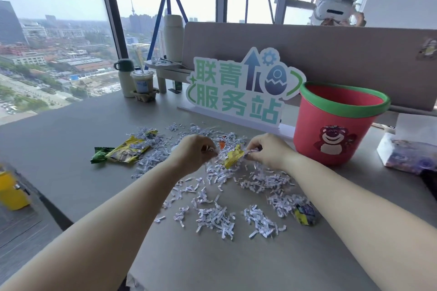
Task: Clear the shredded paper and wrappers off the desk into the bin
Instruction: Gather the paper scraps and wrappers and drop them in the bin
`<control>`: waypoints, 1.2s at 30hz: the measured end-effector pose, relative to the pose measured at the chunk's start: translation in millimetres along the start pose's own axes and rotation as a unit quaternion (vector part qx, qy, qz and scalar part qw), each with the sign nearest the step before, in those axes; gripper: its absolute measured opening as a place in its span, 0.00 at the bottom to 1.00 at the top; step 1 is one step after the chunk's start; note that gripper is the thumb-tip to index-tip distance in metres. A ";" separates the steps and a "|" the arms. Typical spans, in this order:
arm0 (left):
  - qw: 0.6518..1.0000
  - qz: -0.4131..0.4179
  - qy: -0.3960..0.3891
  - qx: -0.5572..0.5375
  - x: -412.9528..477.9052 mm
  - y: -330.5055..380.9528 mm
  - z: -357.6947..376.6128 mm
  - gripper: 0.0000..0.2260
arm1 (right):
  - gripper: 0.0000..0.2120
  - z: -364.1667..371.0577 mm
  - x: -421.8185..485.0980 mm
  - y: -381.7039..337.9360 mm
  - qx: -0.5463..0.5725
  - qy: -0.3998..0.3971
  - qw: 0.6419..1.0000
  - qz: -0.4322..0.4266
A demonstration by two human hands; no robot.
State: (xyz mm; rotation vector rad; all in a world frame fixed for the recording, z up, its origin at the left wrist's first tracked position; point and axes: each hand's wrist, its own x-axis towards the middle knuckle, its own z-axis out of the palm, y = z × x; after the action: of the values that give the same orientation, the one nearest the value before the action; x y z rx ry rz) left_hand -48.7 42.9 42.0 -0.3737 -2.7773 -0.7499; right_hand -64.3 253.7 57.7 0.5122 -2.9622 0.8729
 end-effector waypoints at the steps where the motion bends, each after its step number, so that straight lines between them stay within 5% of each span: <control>1: 1.000 0.003 -0.001 0.005 1.6 2.7 -2.6 0.10 | 0.08 -3.0 0.1 -0.5 -0.004 0.001 1.000 0.000; 22: 0.997 0.067 -0.010 -0.022 48.2 78.0 0.3 0.08 | 0.08 -70.0 -15.8 15.1 -0.018 0.031 0.999 -0.019; 36: 0.985 0.159 0.034 -0.056 149.7 189.8 -13.8 0.09 | 0.08 -205.4 4.8 57.2 -0.018 0.175 0.984 0.006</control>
State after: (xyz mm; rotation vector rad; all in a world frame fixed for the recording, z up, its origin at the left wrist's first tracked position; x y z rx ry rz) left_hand -129.1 221.5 184.4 -0.7758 -2.5308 -0.8203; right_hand -103.3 406.3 201.5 0.3034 -2.6568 0.8127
